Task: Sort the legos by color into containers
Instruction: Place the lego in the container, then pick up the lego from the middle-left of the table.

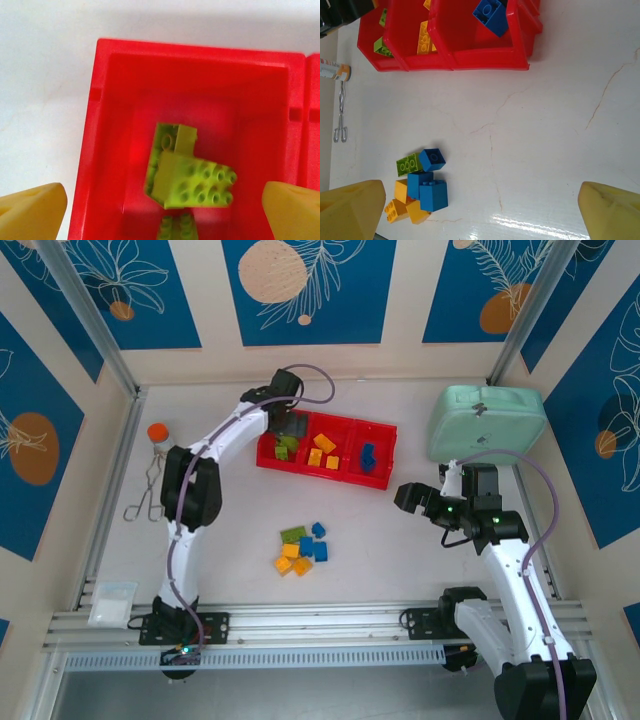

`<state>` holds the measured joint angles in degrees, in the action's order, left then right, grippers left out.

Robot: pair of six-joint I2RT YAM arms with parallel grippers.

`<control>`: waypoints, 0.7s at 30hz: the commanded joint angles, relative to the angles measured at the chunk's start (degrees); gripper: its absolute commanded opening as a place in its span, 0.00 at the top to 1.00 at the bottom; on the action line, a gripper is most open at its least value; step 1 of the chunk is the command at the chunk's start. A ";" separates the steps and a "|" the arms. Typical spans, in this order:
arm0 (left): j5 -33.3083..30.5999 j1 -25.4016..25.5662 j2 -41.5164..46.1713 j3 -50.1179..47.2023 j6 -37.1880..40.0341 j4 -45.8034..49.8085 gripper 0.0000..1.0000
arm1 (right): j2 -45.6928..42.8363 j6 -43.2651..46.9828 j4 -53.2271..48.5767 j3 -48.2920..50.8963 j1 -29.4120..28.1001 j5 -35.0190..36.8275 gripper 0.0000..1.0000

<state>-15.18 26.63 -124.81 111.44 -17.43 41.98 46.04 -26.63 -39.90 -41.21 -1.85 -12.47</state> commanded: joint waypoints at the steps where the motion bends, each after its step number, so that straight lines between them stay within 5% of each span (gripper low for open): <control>1: 2.03 -0.68 9.03 -5.05 0.98 -2.10 0.01 | -0.17 -0.18 -0.16 0.52 0.00 -1.33 0.01; 13: 9.65 3.87 34.86 -37.24 -3.02 -5.23 0.01 | -0.31 -0.26 0.02 0.67 -0.52 -1.59 0.01; 21: 8.52 13.35 38.56 -47.87 -10.80 -3.36 0.01 | 0.01 -0.39 0.13 0.62 -0.66 -1.68 0.01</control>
<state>-7.42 37.98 -87.33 65.14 -24.08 37.52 45.98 -26.63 -39.90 -41.17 -2.13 -12.49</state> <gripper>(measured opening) 0.994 0.990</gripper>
